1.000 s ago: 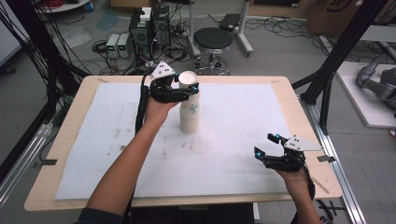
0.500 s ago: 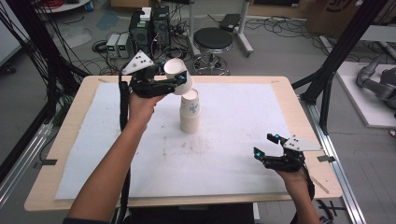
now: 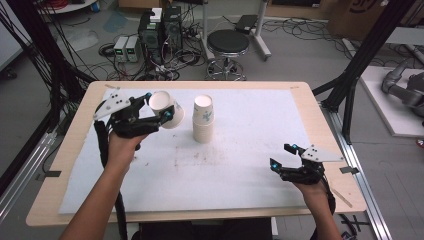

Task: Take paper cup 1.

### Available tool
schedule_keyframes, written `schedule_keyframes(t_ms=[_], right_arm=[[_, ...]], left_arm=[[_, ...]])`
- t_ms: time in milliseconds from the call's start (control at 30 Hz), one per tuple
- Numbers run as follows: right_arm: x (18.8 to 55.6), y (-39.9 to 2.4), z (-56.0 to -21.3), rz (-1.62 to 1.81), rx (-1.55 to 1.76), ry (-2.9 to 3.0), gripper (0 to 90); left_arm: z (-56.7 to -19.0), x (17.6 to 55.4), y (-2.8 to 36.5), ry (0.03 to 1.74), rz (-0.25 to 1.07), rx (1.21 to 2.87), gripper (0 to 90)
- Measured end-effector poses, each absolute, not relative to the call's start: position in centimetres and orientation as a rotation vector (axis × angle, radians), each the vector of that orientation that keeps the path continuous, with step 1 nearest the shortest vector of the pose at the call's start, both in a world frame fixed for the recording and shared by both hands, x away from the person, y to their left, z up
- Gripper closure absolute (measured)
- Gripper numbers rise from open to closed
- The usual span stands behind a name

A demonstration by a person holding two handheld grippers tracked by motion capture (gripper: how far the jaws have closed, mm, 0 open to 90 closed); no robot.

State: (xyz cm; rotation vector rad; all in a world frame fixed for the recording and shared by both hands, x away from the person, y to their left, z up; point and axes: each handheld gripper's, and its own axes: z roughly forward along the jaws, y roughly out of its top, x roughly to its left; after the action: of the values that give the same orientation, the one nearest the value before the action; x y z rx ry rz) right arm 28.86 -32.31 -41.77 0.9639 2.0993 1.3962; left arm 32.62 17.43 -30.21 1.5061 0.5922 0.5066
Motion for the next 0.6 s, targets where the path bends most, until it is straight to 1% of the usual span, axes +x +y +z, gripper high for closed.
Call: schedule_keyframes(t_ms=[200, 300, 600], right_arm=[[29.0, -31.8, -41.9, 1.4, 0.959, 2.121, 20.7], [29.1, -31.3, -41.9, 1.409, 0.941, 2.137, 20.6], [29.3, -31.0, -41.8, 1.405, 0.932, 2.143, 20.6]], left_arm=[[-33.4, 30.7, 17.7, 0.576, 0.469, 1.579, 33.9], [-35.1, 30.0, 17.7, 0.587, 0.458, 1.59, 33.9], [-38.0, 29.6, 17.7, 0.598, 0.393, 1.603, 33.8]])
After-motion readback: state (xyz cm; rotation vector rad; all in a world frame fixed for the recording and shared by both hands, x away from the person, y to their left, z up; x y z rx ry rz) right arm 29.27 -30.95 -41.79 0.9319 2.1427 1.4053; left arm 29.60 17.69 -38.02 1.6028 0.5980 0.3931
